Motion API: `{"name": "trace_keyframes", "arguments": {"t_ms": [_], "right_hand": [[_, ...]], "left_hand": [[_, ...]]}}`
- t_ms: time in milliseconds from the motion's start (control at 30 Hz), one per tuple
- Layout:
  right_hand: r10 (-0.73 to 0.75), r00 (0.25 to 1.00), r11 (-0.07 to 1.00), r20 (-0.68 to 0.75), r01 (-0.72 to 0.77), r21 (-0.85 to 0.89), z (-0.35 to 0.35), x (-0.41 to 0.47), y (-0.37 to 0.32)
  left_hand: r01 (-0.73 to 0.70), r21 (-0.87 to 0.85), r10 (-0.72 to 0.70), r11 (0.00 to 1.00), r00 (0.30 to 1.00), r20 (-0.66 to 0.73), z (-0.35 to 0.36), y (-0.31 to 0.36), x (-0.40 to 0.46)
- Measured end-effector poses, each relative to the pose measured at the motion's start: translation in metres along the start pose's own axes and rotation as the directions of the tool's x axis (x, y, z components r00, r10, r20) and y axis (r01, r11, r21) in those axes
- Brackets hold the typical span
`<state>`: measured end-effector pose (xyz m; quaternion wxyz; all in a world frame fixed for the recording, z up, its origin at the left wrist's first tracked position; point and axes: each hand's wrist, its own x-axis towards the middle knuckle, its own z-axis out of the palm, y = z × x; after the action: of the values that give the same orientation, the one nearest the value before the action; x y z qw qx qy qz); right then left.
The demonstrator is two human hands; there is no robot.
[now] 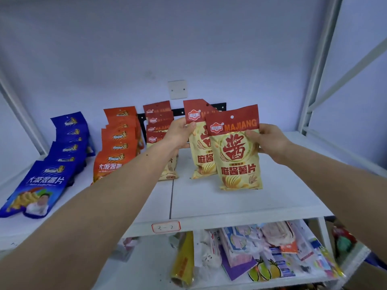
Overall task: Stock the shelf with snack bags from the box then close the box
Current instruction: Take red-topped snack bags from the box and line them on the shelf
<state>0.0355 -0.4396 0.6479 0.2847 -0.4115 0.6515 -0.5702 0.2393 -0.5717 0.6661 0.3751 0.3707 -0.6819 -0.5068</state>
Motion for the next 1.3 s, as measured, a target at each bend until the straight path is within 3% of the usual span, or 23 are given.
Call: {"name": "trace_keyframes", "arguments": {"t_ms": [200,567,933,1133,1300], "right_hand": [[0.004,1.0,1.0,0.029,-0.003,-0.023,0.007,0.088,0.012],[0.097,0.985,0.995,0.145,-0.091,-0.052,0.021,0.22,0.035],[0.236,0.935,0.972,0.265,-0.222,-0.081,0.044,0.273,0.067],[0.283,0.921,0.959,0.269,-0.27,-0.085,0.057,0.29,0.077],[0.312,0.926,0.949,0.211,-0.295,-0.109,0.07,0.303,0.078]], "left_hand": [[-0.008,0.039,0.008,0.999,1.0,-0.022,-0.007,-0.017,0.089],[0.108,0.062,-0.105,0.992,0.994,-0.041,-0.006,-0.058,0.232],[0.189,0.093,-0.189,0.978,0.982,-0.009,-0.01,-0.091,0.333],[0.195,0.087,-0.183,0.977,0.975,-0.125,-0.011,-0.119,0.362],[0.173,0.246,-0.127,0.954,0.973,-0.192,-0.016,-0.126,0.366]]}}
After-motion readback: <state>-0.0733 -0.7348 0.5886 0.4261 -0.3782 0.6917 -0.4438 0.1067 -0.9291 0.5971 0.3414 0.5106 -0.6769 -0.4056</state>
